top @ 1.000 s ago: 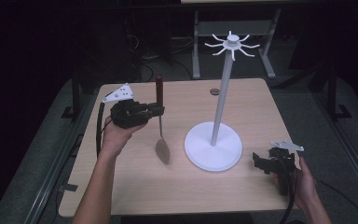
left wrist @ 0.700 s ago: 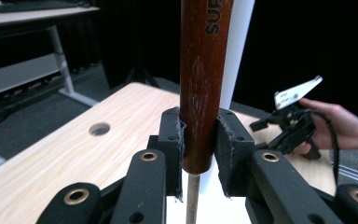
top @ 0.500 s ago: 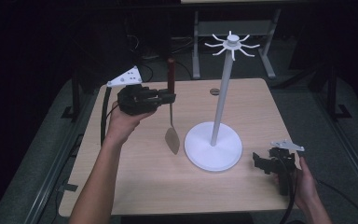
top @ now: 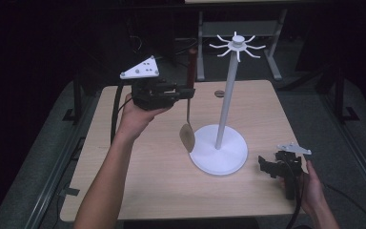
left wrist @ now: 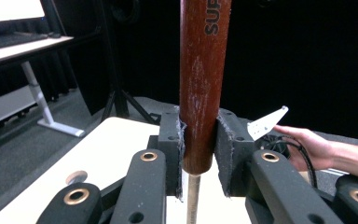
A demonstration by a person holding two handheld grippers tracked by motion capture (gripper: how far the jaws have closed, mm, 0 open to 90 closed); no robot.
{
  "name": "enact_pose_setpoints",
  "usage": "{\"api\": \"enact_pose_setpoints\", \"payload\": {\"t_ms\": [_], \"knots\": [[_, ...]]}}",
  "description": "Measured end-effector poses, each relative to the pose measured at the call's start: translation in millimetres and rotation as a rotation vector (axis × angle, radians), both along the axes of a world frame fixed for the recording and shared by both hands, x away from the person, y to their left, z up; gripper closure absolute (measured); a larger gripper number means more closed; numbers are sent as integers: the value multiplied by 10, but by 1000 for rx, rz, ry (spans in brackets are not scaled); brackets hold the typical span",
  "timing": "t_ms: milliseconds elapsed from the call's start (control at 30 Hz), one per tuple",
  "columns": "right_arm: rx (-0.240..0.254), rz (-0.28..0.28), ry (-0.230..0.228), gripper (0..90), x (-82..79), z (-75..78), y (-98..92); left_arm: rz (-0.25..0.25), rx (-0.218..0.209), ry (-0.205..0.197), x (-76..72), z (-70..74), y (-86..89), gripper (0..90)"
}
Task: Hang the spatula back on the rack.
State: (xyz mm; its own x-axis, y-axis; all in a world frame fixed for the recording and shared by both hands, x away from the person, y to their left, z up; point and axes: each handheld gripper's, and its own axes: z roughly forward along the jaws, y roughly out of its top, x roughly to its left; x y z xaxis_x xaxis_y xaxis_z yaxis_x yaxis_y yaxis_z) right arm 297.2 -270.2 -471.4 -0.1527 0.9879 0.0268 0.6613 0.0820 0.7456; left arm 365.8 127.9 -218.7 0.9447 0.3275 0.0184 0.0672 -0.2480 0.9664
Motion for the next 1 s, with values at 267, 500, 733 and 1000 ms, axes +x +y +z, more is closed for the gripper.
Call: {"api": "enact_pose_setpoints", "payload": {"t_ms": [267, 500, 733, 1000], "knots": [[1, -2, -1, 134, -1, 3, -2, -29, 3, -11, -7, 78, -166, 739], [3, -2, -1, 134, -5, 4, -2, -35, 8, -7, 24, 86, -269, 739], [4, 0, -4, 133, -11, 5, -6, -49, 10, -7, 31, 87, -337, 739], [3, 0, -4, 134, -13, 5, -7, -53, 17, 8, 69, 57, -410, 739]]}}
